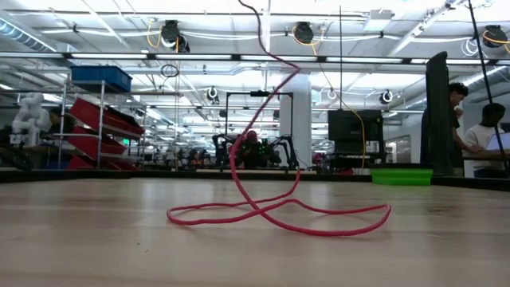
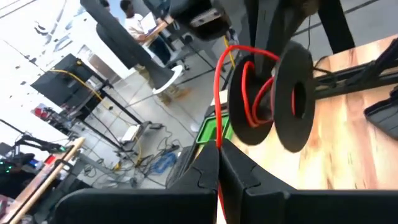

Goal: Coil cords
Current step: Coil the red wire into the spool

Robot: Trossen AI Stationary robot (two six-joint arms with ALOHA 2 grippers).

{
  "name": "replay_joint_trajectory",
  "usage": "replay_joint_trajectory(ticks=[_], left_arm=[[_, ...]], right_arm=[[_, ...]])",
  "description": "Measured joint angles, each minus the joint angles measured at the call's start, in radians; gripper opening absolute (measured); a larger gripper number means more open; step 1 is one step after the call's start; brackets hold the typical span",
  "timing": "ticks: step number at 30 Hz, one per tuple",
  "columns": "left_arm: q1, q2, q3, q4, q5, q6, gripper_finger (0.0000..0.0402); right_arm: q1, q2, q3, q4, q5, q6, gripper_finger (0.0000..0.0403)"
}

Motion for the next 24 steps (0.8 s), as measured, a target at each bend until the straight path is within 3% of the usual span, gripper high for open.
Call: replay_joint_trajectory(ticks=[5, 13, 24], left_arm=[[0.000, 0.000, 0.000, -0.098, 0.000, -0.076, 0.0001], [-0.002, 0.000, -0.021, -0.331, 0.001, -0.354, 0.0001], [-0.033, 0.001, -0.140, -0.313, 0.005, -0.511, 0.0002]], right_arm=[[0.018, 0.000, 0.000, 0.003, 0.001, -0.008, 0.0000], [0.053, -0.004, 0.000, 0.080, 0.010, -0.062, 0.0000], [0.059, -0.006, 0.000, 0.107, 0.100, -0.091, 0.0000]])
